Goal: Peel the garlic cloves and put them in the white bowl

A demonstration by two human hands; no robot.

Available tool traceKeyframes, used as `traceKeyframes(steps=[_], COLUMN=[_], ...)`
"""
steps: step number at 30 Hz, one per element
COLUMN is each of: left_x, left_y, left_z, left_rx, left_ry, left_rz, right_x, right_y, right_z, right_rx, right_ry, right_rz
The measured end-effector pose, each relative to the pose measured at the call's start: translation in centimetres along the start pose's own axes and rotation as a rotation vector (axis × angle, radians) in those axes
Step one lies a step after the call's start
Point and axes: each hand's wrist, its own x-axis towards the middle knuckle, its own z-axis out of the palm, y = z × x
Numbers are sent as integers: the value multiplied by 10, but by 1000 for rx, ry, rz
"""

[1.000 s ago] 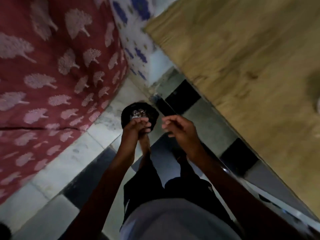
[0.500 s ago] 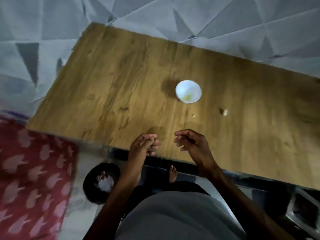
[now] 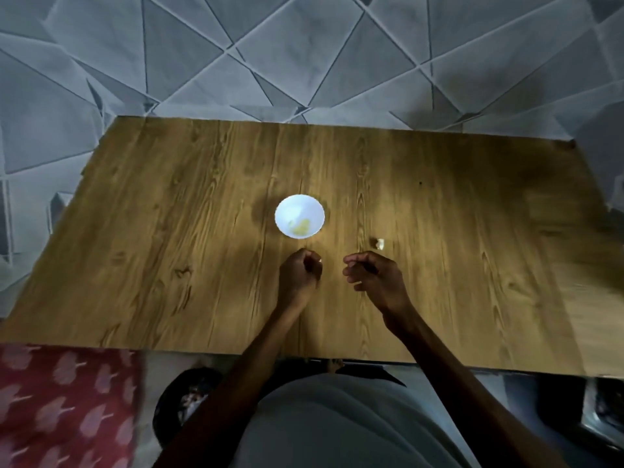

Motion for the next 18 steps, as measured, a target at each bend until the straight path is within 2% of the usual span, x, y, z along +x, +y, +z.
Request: traceKeyframes(steps=[6,11,15,18], left_x=[35,42,50,79], left_y=[-15,-14,16,39], left_z=[26,31,12,-17], left_rx=[238,437,375,325], left_ry=[45,-62,-10,117], left_rz=[20,54,239,257], right_x=[31,50,65,76], right_y=[16,24,22,19], right_z=[-3,-13,-13,-13], right_rx=[-101,-138,-174,-172], right_ry=[31,44,52,74], right_rz=[-34,-55,-75,-74])
